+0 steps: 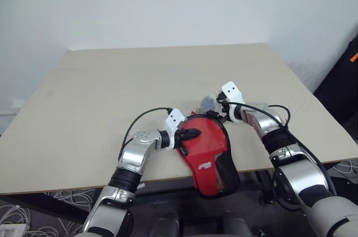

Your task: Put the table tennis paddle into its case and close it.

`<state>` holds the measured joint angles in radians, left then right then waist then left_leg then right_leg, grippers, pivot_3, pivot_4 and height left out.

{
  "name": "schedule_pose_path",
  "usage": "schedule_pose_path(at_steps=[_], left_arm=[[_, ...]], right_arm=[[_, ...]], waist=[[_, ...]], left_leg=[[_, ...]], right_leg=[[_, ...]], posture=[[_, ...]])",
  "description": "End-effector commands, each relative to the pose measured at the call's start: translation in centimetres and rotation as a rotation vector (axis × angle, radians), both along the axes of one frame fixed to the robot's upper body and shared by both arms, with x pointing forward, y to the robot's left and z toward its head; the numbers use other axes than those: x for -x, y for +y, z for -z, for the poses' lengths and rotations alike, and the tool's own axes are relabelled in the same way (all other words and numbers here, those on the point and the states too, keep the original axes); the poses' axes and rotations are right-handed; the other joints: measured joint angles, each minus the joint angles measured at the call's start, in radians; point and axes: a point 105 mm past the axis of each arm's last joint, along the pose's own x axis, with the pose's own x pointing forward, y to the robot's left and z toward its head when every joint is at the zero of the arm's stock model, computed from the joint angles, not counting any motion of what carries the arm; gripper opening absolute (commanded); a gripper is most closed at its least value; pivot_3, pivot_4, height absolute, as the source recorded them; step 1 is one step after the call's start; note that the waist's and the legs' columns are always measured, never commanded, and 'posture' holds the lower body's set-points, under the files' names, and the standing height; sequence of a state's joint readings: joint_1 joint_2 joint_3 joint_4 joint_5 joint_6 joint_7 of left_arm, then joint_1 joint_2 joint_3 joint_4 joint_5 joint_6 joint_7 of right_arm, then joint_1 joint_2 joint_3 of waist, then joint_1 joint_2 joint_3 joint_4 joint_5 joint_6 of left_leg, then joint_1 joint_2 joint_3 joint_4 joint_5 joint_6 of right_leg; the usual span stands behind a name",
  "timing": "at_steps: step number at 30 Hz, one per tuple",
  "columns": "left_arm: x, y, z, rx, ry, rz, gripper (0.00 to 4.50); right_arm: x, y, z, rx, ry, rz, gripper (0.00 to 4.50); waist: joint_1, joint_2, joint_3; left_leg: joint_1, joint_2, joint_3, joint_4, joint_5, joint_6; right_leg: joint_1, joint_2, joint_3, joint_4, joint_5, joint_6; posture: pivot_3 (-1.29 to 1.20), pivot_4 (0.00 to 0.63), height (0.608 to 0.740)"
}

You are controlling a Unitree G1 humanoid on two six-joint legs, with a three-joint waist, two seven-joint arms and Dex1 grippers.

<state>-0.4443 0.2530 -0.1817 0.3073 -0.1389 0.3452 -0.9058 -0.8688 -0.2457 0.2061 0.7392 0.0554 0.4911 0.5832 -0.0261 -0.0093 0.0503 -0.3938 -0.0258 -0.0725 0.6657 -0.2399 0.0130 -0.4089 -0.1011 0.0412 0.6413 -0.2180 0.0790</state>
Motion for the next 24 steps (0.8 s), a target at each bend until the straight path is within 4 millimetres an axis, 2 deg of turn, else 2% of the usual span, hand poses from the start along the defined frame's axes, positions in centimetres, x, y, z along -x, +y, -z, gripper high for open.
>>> schedule_pose_path(at_steps=[1,6,8,10,20,24], left_arm=[[0.4,0.5,1.0,-0.037,0.011,0.014,0.05],[0.7,1.3,1.9,-0.06,0.033,0.008,0.05],[0.8,1.5,2.3,-0.072,0.043,0.007,0.0],[0.8,1.8,2.6,-0.08,0.053,0.005,0.0],[0.8,2.0,2.7,-0.087,0.064,0.019,0.0],[0.7,2.0,2.7,-0.094,0.063,0.024,0.0]], right_arm=[[-1.0,0.5,-2.3,-0.015,-0.08,-0.002,4.5],[-1.1,0.8,-2.7,-0.025,-0.097,-0.005,4.5],[-1.3,1.0,-3.1,-0.03,-0.114,-0.006,4.14],[-1.3,1.2,-3.3,-0.032,-0.125,-0.012,3.62],[-1.4,2.2,-3.3,-0.008,-0.14,-0.054,0.04],[-1.3,2.1,-3.5,0.035,-0.145,-0.084,0.04]], waist=[[-0.004,0.001,0.0],[-0.022,0.003,-0.001],[-0.022,0.004,-0.001],[-0.023,0.005,-0.001],[-0.027,0.008,-0.003],[-0.027,0.008,-0.004]], left_leg=[[0.0,0.0,0.0,0.0,0.0,0.0],[0.0,0.0,-0.001,0.0,0.0,0.0],[0.001,0.0,-0.001,-0.001,0.0,0.0],[0.001,0.0,-0.001,-0.001,0.0,0.0],[0.002,0.0,-0.001,-0.002,0.0,0.0],[0.002,0.0,-0.001,-0.002,0.0,0.0]], right_leg=[[0.0,0.0,0.0,0.0,0.0,0.0],[0.0,0.0,0.0,0.0,0.0,0.0],[0.0,0.0,0.0,0.001,0.0,0.0],[0.0,0.0,0.0,0.001,0.0,0.0],[0.001,0.0,0.0,0.001,0.0,0.0],[0.001,0.0,0.0,0.001,0.0,0.0]], posture=[[0.0,0.0,0.698],[0.0,0.0,0.698],[0.0,0.0,0.698],[0.0,0.0,0.698],[0.0,0.0,0.698],[0.0,0.0,0.698]])
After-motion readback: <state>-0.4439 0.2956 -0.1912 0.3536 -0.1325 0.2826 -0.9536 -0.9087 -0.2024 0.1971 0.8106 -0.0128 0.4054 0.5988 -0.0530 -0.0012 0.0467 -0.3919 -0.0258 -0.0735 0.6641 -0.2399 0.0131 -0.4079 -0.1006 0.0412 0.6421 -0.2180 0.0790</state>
